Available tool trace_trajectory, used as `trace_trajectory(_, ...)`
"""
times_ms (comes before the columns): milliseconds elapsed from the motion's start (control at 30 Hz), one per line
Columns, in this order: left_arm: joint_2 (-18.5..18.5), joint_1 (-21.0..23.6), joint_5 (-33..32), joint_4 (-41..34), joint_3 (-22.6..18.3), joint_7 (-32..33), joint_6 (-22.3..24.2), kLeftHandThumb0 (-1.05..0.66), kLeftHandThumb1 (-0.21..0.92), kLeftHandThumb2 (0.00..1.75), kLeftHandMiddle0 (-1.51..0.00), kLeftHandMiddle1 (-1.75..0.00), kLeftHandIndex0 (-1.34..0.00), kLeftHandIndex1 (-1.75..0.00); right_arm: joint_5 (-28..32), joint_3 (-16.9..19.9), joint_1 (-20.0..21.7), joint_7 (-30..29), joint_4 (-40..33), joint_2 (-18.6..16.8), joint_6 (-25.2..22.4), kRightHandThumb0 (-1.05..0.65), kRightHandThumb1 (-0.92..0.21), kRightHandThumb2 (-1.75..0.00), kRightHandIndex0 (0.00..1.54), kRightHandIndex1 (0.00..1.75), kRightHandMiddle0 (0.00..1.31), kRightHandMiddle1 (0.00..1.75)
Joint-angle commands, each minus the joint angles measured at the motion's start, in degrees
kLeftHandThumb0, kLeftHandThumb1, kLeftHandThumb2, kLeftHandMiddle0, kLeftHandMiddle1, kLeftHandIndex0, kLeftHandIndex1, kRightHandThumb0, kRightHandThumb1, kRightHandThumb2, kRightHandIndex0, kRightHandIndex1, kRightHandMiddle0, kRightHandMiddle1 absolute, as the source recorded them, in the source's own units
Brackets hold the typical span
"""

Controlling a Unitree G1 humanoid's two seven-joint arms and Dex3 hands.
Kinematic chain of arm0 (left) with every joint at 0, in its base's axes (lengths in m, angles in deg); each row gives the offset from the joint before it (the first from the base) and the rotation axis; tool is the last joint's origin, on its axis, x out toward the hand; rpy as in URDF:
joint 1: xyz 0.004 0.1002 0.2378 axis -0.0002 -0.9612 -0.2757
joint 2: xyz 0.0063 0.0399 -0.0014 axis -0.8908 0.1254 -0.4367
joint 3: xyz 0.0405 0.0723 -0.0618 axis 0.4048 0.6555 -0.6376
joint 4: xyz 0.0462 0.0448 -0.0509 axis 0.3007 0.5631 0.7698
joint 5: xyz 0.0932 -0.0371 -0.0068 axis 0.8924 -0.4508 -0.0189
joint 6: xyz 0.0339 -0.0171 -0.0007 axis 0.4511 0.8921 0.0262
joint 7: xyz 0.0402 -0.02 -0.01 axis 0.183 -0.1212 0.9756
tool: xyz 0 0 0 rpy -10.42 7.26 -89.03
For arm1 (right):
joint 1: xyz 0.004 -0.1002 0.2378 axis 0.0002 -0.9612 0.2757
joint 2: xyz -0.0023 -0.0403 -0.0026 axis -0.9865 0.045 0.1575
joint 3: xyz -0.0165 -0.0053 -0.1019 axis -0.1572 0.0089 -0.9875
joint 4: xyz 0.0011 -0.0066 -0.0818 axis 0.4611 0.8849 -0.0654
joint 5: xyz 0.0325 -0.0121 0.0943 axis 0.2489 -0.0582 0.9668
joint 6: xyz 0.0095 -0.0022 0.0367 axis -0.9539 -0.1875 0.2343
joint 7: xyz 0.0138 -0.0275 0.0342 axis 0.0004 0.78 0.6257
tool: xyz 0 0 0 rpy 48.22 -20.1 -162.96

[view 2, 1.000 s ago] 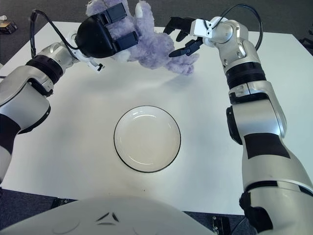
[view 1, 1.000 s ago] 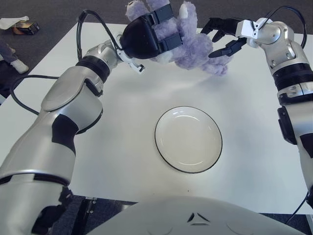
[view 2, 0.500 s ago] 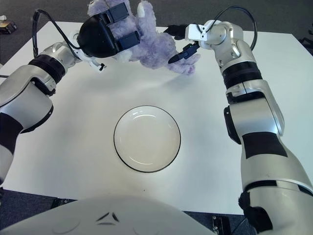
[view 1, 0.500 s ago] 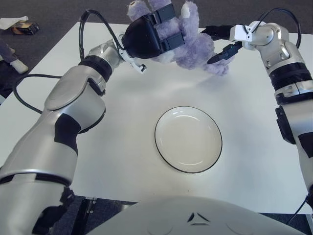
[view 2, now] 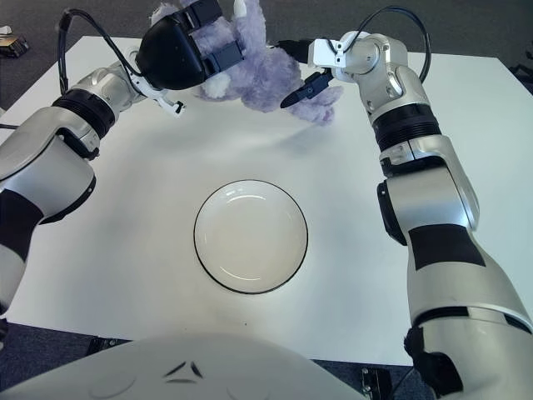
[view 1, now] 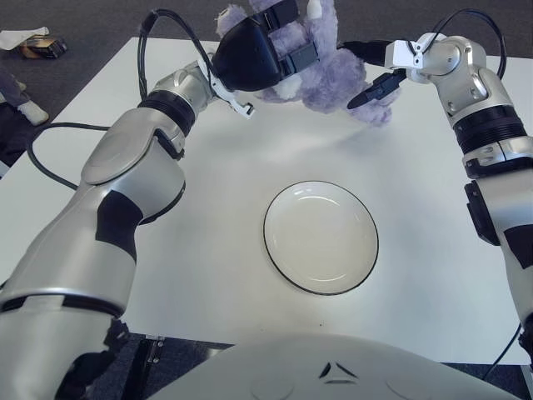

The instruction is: Put the doll into the plate.

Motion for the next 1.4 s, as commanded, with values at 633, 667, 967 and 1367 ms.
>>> trace_trajectory(633,2.50,4.61,-4.58,-0.06,-2.18,-12.16,1.19,-0.45,0.44,1.15,-1.25,-1.75,-0.53,-1.73,-0.51,0.08,-2.10,-4.22,-3.30,-1.91,-2.29,-0.89,-0.81,-0.15,0.00,0.00,0.00,0.00)
trace_trajectory(667,2.54,4.64,-4.64,-0.08,-2.22,-12.34,1.21,-0.44,0.44,1.14,-1.25,-1.75,-0.53,-1.72,-0.53,0.08,-2.16,-4.52,-3.25,-1.97,-2.23,-0.89,-0.81,-0.15,0.00,0.00,0.00,0.00)
trace_trajectory(967,3.15,4.63,-6.36,-0.51,-3.19,-12.81,0.56,-0.44,0.47,0.97,-1.22,-1.75,-0.63,-1.53,-2.18,0.12,-2.93,-12.94,-0.66,-2.71,-1.45,-0.96,-0.82,-0.20,0.05,0.01,0.01,0.27)
trace_trajectory(1367,3.94,4.88,-7.03,-0.77,-3.76,-12.21,-0.01,-0.43,0.48,0.89,-1.19,-1.75,-0.69,-1.43,-6.22,-1.60,-3.49,-22.57,3.81,-4.12,-3.66,-0.99,-0.80,-0.21,0.24,0.11,0.00,0.63)
